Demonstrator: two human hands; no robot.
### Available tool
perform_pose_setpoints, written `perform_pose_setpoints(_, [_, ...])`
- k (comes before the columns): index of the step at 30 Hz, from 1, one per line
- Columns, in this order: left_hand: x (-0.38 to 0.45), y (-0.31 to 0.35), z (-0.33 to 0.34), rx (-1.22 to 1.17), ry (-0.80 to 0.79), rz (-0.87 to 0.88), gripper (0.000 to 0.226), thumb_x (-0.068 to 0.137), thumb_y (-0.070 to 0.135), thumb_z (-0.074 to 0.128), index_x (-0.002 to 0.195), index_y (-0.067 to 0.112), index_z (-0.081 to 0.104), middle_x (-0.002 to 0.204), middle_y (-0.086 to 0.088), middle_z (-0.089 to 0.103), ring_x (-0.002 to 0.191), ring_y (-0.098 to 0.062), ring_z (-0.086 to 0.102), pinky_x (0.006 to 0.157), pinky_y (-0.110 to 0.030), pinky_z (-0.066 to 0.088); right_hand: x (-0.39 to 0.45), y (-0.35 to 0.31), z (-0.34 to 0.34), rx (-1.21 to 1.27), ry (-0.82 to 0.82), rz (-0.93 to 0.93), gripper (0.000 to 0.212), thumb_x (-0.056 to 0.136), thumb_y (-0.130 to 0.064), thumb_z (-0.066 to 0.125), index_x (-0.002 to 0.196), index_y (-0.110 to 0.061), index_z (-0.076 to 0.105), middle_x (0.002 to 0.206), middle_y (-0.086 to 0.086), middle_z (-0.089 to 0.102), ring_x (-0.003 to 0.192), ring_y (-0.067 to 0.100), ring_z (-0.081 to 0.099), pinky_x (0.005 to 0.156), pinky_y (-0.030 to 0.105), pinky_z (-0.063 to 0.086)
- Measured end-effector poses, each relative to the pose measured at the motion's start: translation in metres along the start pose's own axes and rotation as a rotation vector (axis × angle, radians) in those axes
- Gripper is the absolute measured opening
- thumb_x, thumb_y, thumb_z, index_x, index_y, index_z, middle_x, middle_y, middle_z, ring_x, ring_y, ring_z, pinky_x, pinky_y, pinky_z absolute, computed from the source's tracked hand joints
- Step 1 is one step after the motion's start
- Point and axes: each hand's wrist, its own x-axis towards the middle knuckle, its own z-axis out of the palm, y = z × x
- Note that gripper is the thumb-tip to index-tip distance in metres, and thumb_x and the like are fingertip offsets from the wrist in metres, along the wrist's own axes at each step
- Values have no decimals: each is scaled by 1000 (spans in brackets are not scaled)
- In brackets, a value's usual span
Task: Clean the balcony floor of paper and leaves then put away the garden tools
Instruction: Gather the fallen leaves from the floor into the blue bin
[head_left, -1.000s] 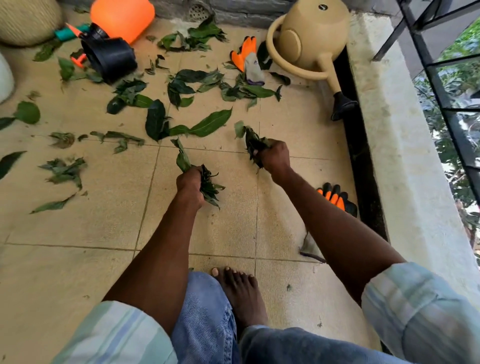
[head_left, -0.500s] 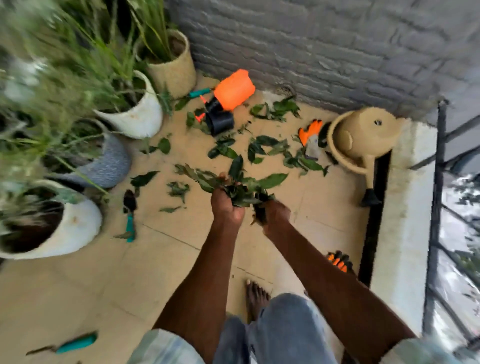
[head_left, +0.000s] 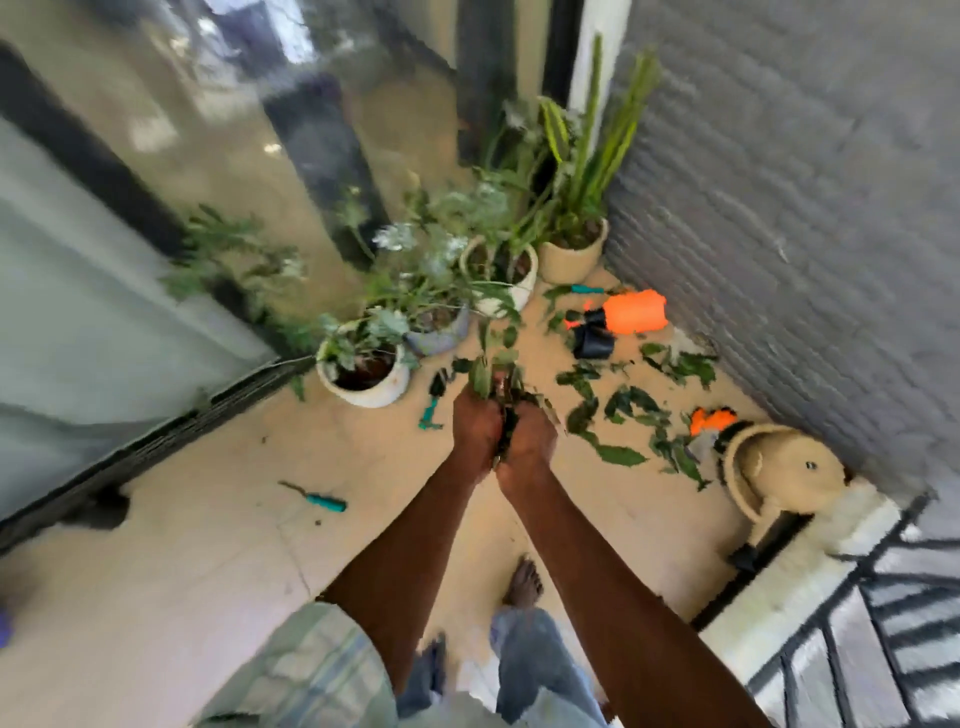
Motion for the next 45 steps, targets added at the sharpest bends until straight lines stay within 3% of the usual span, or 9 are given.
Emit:
perform_pose_setpoints(4, [-48,42,-80,51,136,39,12,92,18,60,98,18,70,86,1,74,80,-15,69,65,-28,56,-76,38,45,-3,-224,38,27,90,-32,55,94,-13,73,101,9,73,95,24,67,86,36,52])
perform_pose_setpoints(7, [-75,55,-155,-107,225,19,14,95,13,56,93,20,68,81,5,71,74,-9,66,57,-20,50,-118,85,81,-175,-314,-10,21,94,-26,58,87,-12,72,91,7,72,83,20,66,77,32,52])
perform_pose_setpoints(15, [-170,46,-384,-872,372,167,54,100,52,37,128,13,61,121,-7,68,109,-19,64,101,-31,46,-257,260,160,-583,-703,-160,25,88,-10,55,87,-25,75,92,-4,73,92,19,68,89,36,55])
perform_pose_setpoints(18, [-204,29,-460,-900,540,171,59,100,56,33,126,12,62,124,-12,66,102,-19,67,87,-29,52,-310,327,174,-677,-828,-154,29,89,-8,54,108,-17,73,102,-1,71,97,20,67,93,37,54])
perform_pose_setpoints(21, [-236,6,-526,-798,749,94,45,101,40,42,123,6,62,102,-11,71,86,-20,67,70,-28,53,-357,391,180,-787,-961,-111,22,88,-16,55,84,-27,74,89,-4,72,91,21,68,92,40,54])
perform_pose_setpoints(26, [-275,-14,-602,-860,891,170,38,102,28,41,139,22,48,118,-10,67,94,-21,66,83,-34,54,-404,466,193,-912,-1121,18,25,79,-45,61,88,-27,76,96,2,75,96,23,69,97,45,51])
perform_pose_setpoints(33, [-285,-26,-684,-1001,1009,178,23,84,29,62,99,16,73,89,-9,65,88,-23,59,77,-35,47,-448,533,233,-1018,-1198,119,20,79,-40,72,86,-23,77,93,3,75,92,22,70,90,42,55])
perform_pose_setpoints(39, [-261,-9,-775,-1272,960,284,71,88,68,45,130,11,58,120,-11,61,108,-27,59,99,-36,45,-471,594,310,-999,-1204,311,10,79,-12,74,88,-8,74,90,12,74,86,27,72,84,38,57])
perform_pose_setpoints(45, [-215,32,-856,-1175,998,334,57,97,60,33,79,17,66,77,-6,63,76,-19,63,76,-30,47,-488,636,410,-1090,-1174,224,16,76,8,61,84,-3,70,72,11,70,61,23,65,63,28,54])
